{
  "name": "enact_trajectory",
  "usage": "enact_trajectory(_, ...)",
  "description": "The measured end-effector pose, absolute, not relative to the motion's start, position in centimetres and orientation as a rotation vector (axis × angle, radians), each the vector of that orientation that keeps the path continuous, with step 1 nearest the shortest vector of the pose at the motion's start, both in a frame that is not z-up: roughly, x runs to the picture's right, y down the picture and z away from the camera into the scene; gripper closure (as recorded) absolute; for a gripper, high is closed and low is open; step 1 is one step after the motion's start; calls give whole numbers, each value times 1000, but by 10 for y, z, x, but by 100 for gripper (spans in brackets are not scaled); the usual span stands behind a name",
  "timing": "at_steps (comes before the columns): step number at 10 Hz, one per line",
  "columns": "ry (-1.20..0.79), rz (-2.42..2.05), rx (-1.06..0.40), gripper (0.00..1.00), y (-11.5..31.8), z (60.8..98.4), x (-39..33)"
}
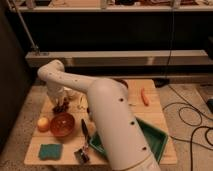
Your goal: Place grapes in paper cup
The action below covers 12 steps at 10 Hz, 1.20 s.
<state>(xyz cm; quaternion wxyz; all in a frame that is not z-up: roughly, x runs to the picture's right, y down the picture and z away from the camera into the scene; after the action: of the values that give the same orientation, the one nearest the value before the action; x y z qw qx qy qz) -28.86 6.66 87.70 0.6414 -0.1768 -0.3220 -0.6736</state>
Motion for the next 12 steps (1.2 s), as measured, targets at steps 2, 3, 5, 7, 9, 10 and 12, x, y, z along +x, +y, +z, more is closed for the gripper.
enact_trajectory(2, -755, -1509, -302, 100, 39, 846, -277)
enact_trajectory(3, -756, -1498, -256, 100, 22, 828, -269)
enact_trajectory(5, -757, -1479, -163, 100, -15, 791, -250)
enact_trajectory(7, -757, -1449, -75, 100, -52, 758, -225)
enact_trajectory(9, -741, -1424, -9, 100, -81, 737, -203)
enact_trajectory(10, -726, -1410, 25, 100, -97, 729, -192)
enact_trajectory(12, -700, -1381, 86, 100, -130, 731, -177)
